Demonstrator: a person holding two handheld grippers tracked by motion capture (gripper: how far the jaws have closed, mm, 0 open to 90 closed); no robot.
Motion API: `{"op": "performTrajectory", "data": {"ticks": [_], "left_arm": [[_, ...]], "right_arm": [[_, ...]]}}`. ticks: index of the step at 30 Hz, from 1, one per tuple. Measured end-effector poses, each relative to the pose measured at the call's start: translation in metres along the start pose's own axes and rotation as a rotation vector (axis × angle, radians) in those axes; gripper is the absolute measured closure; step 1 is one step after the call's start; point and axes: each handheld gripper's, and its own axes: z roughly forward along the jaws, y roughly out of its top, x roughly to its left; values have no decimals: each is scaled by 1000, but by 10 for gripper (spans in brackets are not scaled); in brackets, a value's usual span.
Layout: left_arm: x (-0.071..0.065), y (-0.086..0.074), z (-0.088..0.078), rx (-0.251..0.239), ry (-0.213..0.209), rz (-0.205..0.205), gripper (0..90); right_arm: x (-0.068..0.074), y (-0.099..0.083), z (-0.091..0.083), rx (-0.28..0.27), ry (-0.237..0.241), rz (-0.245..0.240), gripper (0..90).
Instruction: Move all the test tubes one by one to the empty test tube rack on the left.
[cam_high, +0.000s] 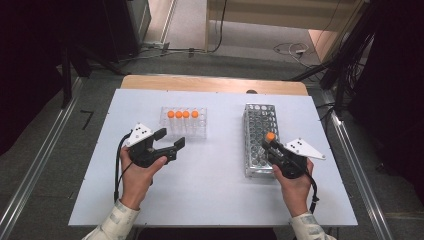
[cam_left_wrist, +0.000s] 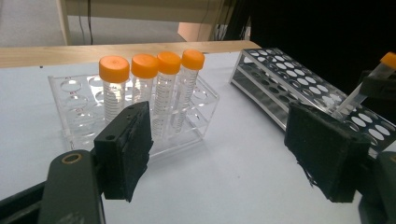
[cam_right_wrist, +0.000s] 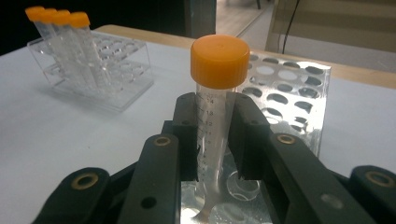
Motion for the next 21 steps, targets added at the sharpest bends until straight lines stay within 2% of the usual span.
{"op": "performTrajectory", "data": {"ticks": [11, 16, 21], "left_arm": [[-2, 1, 0, 0, -3, 0, 232], [-4, 1, -1, -3, -10, 5, 232], [-6, 1, -1, -2, -15, 9, 232]], "right_arm": [[2, 22, -24, -73, 18, 10, 716], [11, 27, -29, -86, 56, 1, 716], [24, 27, -26, -73, 102, -12, 716]]}}
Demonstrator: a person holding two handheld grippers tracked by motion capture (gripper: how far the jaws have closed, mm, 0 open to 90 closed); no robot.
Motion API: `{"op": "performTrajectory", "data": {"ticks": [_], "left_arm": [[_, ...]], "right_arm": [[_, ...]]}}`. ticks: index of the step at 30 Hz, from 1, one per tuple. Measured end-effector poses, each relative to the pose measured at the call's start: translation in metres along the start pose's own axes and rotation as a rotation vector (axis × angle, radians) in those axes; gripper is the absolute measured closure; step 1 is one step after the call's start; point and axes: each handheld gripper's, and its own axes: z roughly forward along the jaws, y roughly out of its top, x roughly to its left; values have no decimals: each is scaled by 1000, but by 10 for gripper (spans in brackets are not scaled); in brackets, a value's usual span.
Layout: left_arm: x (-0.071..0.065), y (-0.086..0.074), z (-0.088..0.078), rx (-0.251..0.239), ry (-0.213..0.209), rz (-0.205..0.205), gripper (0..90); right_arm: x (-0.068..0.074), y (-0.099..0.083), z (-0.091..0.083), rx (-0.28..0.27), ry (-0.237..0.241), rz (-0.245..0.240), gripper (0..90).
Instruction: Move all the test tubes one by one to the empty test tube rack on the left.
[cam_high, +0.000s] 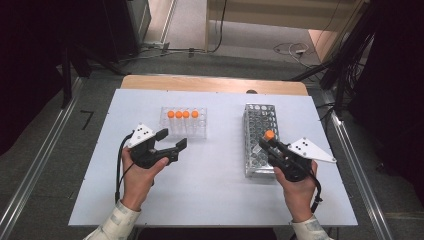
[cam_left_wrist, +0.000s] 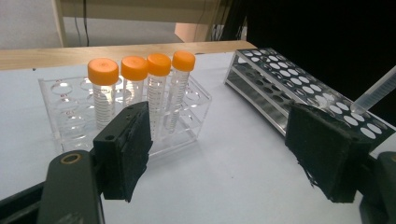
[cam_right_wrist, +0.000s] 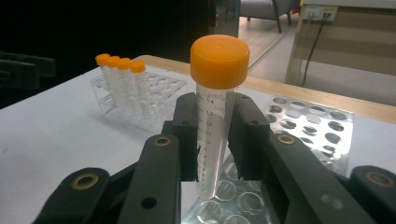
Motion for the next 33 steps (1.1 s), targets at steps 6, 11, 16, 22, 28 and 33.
{"op": "performTrajectory", "data": {"ticks": [6, 11, 16, 22, 28, 33], "left_arm": [[-4, 1, -1, -5, -12, 5, 232], [-13, 1, -1, -5, -42, 17, 232], [-26, 1, 0, 1, -84, 36, 233], [-45, -1, 3, 7, -143, 63, 244], [-60, -3, 6, 15, -194, 94, 295], [-68, -7, 10, 33, -217, 138, 387]], "right_arm": [[16, -4, 9, 26, 47, -21, 716], [32, -5, 18, 41, 91, -42, 716], [50, -11, 30, 74, 134, -70, 716], [71, -20, 47, 119, 178, -102, 716], [87, -24, 59, 137, 213, -119, 716], [96, -26, 63, 144, 234, -123, 716]]}}
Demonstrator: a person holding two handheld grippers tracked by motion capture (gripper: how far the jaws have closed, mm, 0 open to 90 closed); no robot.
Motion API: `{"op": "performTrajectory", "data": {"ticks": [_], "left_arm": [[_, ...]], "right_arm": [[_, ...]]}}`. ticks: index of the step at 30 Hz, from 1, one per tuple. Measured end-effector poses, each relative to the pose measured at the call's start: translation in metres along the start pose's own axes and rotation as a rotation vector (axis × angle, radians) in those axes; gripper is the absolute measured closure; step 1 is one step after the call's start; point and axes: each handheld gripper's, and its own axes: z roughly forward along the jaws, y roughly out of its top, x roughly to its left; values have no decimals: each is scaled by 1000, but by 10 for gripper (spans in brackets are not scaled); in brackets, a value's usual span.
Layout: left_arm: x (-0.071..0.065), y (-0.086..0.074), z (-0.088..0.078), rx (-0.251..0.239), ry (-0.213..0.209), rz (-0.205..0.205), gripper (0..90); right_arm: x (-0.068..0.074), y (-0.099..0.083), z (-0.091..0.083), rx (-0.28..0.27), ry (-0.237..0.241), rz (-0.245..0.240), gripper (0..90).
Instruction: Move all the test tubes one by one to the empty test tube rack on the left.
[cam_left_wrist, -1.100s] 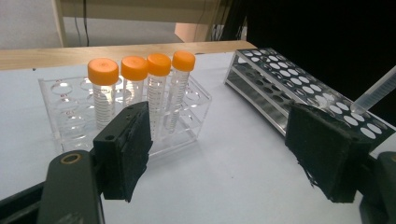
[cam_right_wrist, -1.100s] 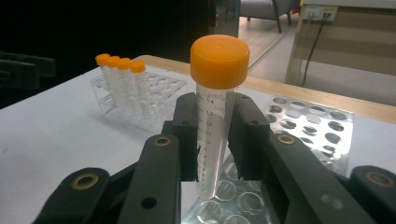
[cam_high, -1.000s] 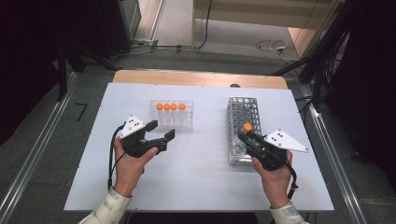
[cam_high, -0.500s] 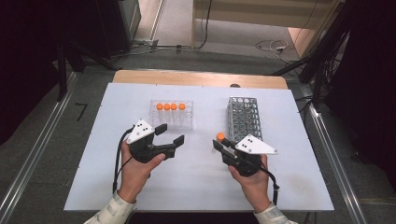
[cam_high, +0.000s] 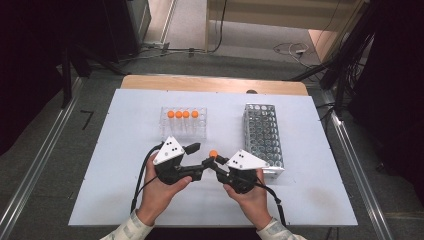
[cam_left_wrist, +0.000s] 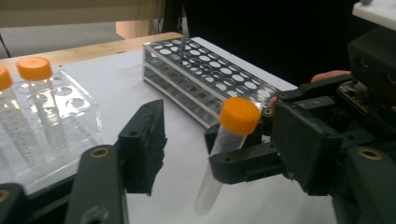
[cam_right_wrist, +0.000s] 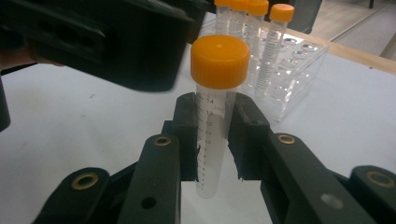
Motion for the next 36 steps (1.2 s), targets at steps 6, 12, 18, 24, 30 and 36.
{"op": "performTrajectory", "data": {"ticks": [6, 12, 18, 24, 30, 36], "left_arm": [[-3, -2, 2, -1, -7, 36, 551], [-6, -5, 5, 12, -11, 50, 644], [-5, -6, 4, 2, -3, 58, 694], [-4, -5, 3, 1, -3, 48, 701], [5, -3, -2, -9, 16, 22, 702], [25, 3, -13, -38, 62, -20, 702]], "right_arm": [[9, -1, 5, 9, 24, -14, 716], [10, 1, 5, 4, 26, -10, 716], [10, 1, 4, 4, 30, -5, 716], [10, 1, 4, 6, 27, 0, 589], [4, 2, -2, 3, 12, 26, 357], [-7, 0, -14, 1, -8, 41, 278]]}}
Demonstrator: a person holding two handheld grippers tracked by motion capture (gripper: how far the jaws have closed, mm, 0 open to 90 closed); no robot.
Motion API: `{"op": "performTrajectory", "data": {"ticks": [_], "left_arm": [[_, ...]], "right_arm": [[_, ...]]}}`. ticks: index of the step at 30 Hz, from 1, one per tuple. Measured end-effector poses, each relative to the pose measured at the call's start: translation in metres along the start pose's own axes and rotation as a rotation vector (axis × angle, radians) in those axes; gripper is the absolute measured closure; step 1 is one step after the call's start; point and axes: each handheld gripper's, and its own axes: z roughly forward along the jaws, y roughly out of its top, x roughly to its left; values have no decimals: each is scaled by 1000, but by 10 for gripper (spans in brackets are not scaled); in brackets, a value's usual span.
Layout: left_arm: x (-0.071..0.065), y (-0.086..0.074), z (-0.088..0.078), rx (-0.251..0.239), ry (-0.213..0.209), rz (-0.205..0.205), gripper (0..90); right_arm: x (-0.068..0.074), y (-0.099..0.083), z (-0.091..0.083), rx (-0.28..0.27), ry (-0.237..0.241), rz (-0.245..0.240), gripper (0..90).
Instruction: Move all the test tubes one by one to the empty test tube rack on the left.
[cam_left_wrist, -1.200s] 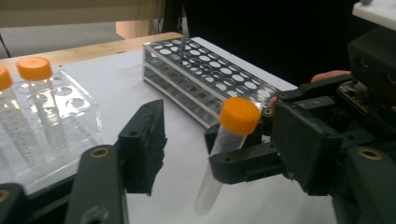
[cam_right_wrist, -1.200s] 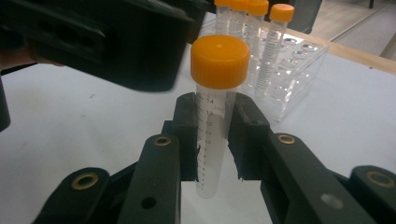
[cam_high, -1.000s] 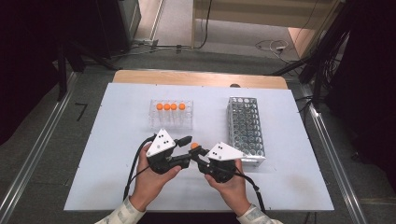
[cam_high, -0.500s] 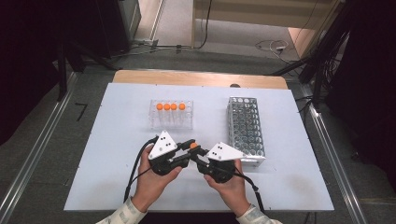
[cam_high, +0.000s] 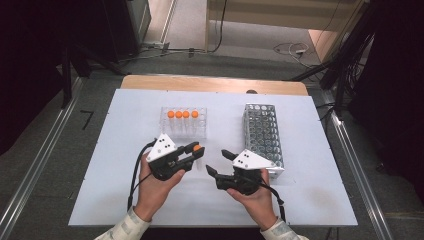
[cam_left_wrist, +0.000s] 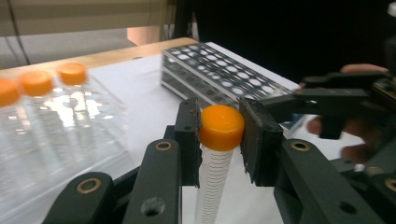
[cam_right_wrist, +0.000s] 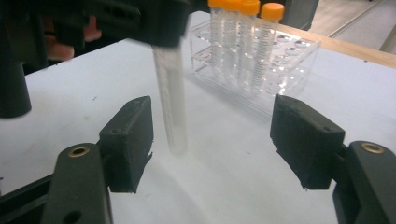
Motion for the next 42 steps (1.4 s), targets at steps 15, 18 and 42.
{"op": "performTrajectory", "data": {"ticks": [15, 18, 42], "left_arm": [[30, 7, -17, -28, 75, -58, 702], [31, 7, -17, -28, 78, -56, 702], [40, 8, -20, -29, 111, -65, 703]], "right_arm": [[-28, -11, -25, -8, -62, 34, 263], [-31, -12, -28, -8, -69, 38, 263], [-49, -24, -50, -18, -120, 64, 262]]}}
